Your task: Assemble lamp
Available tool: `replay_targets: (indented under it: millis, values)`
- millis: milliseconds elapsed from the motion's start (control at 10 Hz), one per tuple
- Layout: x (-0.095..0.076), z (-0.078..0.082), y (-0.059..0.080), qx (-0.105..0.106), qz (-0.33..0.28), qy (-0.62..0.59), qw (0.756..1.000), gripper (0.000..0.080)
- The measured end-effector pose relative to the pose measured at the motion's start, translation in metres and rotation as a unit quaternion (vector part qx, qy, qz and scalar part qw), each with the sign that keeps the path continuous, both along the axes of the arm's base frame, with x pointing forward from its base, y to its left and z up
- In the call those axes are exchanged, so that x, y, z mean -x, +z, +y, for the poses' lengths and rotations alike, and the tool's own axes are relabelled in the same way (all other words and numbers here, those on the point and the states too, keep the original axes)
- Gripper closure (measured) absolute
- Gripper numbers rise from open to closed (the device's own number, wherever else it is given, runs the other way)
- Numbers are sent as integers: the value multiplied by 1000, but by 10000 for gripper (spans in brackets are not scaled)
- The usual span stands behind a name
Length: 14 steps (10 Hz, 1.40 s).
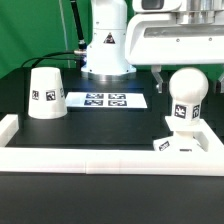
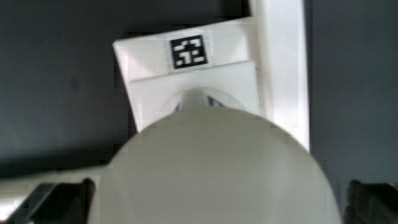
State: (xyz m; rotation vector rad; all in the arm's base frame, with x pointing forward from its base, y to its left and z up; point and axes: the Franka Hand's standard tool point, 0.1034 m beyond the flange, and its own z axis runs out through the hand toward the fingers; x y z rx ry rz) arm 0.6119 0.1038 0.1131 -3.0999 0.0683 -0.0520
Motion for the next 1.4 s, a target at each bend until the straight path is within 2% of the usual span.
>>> replay_targets:
  millis: [200, 700, 1100, 1200, 1300, 1400]
  values:
    - [0, -2, 0, 7, -4, 85, 996, 100]
    - [-1, 0, 1, 13, -9, 244, 970, 100]
    - [-3, -1, 3, 24, -11, 360, 932, 100]
    - [-2, -4, 2, 24, -10, 364, 931, 100]
    - [-2, -3, 2, 24, -11, 362, 932, 222]
    - [-2, -3, 2, 24, -11, 362, 932, 223]
